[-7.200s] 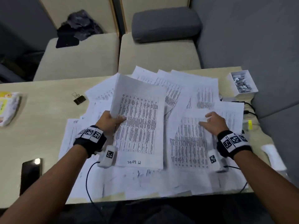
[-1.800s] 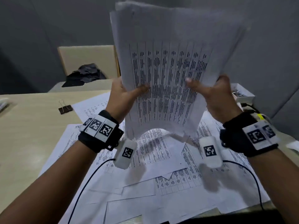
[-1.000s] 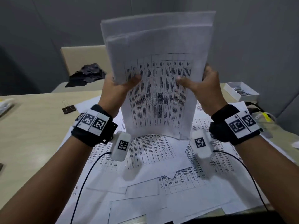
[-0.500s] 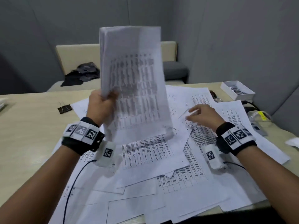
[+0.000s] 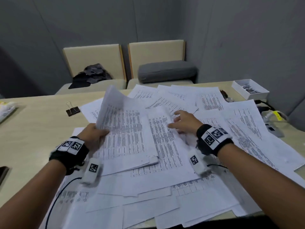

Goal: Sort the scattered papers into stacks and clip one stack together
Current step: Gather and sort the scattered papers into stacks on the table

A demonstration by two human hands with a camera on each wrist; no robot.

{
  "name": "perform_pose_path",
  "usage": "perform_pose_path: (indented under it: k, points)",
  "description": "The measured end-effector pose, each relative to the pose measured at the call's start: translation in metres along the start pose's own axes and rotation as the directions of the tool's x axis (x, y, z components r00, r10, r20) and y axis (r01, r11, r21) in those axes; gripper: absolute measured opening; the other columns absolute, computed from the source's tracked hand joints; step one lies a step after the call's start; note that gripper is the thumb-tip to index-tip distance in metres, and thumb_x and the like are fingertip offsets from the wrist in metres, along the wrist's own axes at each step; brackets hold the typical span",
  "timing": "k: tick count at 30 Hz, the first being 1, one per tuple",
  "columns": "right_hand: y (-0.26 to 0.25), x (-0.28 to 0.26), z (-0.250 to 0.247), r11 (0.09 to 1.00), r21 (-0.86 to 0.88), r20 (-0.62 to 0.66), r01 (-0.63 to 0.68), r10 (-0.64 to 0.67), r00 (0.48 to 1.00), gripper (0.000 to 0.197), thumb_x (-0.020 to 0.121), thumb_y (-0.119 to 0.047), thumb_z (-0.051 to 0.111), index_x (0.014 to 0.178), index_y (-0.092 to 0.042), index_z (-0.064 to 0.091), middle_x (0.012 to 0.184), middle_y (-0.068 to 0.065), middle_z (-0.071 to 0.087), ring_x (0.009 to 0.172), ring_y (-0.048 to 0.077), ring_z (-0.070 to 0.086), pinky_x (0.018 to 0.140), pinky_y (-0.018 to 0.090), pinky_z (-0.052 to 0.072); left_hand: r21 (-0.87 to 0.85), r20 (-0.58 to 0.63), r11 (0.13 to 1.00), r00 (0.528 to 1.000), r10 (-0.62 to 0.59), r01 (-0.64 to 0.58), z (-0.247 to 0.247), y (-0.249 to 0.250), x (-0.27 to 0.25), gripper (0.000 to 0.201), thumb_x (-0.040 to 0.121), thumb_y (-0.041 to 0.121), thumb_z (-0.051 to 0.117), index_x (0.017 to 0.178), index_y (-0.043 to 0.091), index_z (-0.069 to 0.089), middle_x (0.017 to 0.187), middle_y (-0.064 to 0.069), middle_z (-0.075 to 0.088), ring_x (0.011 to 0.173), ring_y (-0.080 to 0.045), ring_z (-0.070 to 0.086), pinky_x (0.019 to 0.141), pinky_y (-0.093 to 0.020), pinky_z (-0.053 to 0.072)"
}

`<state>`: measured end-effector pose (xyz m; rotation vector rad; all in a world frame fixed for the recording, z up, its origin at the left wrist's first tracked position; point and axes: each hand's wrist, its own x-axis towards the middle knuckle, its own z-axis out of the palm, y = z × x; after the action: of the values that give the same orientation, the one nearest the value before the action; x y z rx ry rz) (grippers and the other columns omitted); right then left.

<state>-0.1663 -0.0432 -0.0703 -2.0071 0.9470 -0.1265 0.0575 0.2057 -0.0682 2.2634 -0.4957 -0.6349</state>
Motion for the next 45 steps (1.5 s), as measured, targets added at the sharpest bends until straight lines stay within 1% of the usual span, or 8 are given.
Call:
perform_pose_path:
  k: [4, 11, 15, 19, 24, 29, 38, 45]
  points:
    - [0.013, 0.025, 0.025, 0.947, 0.288, 0.119, -0.143, 0.112, 0.987, 0.123, 0.033, -0.043, 0.095, 0.137, -0.005, 0.041, 0.137, 0.010, 0.057, 0.120, 0.033, 0.058, 0.104, 0.051, 0.046, -0.159, 0.071, 0.986, 0.996, -0.044, 0.055, 0.006, 0.002, -0.003, 0.023, 0.094, 0.010, 0.060, 0.100, -0.011, 0.056, 0.056, -0.010, 0.043, 0.031, -0.012, 0.043, 0.032, -0.017, 0.038]
    - [-0.033, -0.012, -0.051, 0.971, 0.064, -0.385, 0.231, -0.190, 0.903, 0.039, 0.080, -0.021, 0.079, 0.114, -0.010, 0.065, 0.113, 0.007, 0.069, 0.107, 0.025, 0.066, 0.091, 0.033, 0.051, -0.362, 0.147, 0.929, 0.989, -0.018, 0.071, 0.004, 0.011, -0.009, 0.032, 0.091, 0.002, 0.060, 0.117, -0.016, 0.053, 0.071, -0.011, 0.057, 0.048, -0.014, 0.053, 0.039, -0.018, 0.047]
    - [-0.054, -0.027, -0.121, 0.864, 0.251, -0.544, 0.436, -0.247, 0.802, 0.056, 0.069, -0.034, 0.088, 0.115, -0.010, 0.066, 0.105, -0.001, 0.073, 0.096, 0.016, 0.071, 0.093, 0.038, 0.055, -0.359, 0.149, 0.932, 0.989, 0.002, 0.052, 0.014, 0.022, -0.010, 0.029, 0.091, 0.002, 0.061, 0.114, -0.013, 0.052, 0.075, -0.009, 0.053, 0.058, -0.015, 0.049, 0.043, -0.019, 0.048]
    - [-0.040, -0.017, -0.120, 0.816, 0.394, -0.468, 0.423, -0.218, 0.856, 0.094, 0.035, -0.056, 0.093, 0.113, -0.010, 0.069, 0.107, 0.005, 0.076, 0.100, 0.021, 0.073, 0.095, 0.046, 0.055, -0.378, 0.161, 0.926, 0.983, 0.085, -0.018, 0.027, 0.037, -0.012, 0.023, 0.090, 0.000, 0.062, 0.110, -0.012, 0.057, 0.074, -0.009, 0.054, 0.056, -0.014, 0.052, 0.051, -0.022, 0.047]
    - [-0.003, -0.005, -0.060, 0.903, 0.374, -0.238, 0.212, -0.127, 0.963, 0.030, 0.075, -0.014, 0.083, 0.101, -0.017, 0.069, 0.106, 0.006, 0.075, 0.098, 0.024, 0.072, 0.099, 0.050, 0.051, -0.460, 0.180, 0.882, 0.961, 0.209, -0.106, 0.046, 0.054, -0.021, 0.007, 0.091, -0.007, 0.057, 0.092, -0.001, 0.060, 0.062, -0.002, 0.064, 0.050, -0.008, 0.062, 0.048, -0.017, 0.048]
    - [0.008, -0.011, -0.041, 0.868, 0.487, -0.169, 0.097, -0.015, 0.986, 0.032, 0.083, -0.008, 0.075, 0.112, -0.007, 0.064, 0.098, 0.002, 0.073, 0.089, 0.015, 0.070, 0.085, 0.037, 0.056, -0.479, 0.183, 0.870, 0.956, 0.230, -0.117, 0.053, 0.058, -0.024, 0.003, 0.093, -0.001, 0.057, 0.095, -0.001, 0.061, 0.074, -0.007, 0.062, 0.056, -0.010, 0.063, 0.050, -0.017, 0.048]
    - [0.008, 0.000, -0.002, 0.813, 0.568, -0.184, 0.125, -0.023, 0.983, 0.074, 0.067, -0.029, 0.085, 0.130, -0.024, 0.046, 0.132, 0.004, 0.061, 0.119, 0.023, 0.060, 0.108, 0.048, 0.044, -0.568, 0.261, 0.815, 0.914, 0.310, -0.114, 0.069, 0.071, -0.030, 0.097, 0.068, 0.089, 0.038, 0.135, 0.022, 0.055, 0.125, -0.005, 0.066, 0.113, -0.027, 0.064, 0.098, -0.046, 0.049]
    - [-0.006, -0.007, -0.009, 0.799, 0.539, -0.272, 0.268, -0.136, 0.953, 0.070, 0.086, -0.023, 0.076, 0.138, -0.031, 0.029, 0.119, -0.003, 0.062, 0.108, 0.015, 0.064, 0.094, 0.034, 0.052, -0.375, 0.170, 0.905, 0.945, 0.279, -0.199, 0.057, 0.075, -0.029, 0.018, 0.085, 0.009, 0.070, 0.101, 0.001, 0.064, 0.085, -0.011, 0.075, 0.072, -0.023, 0.072, 0.064, -0.033, 0.059]
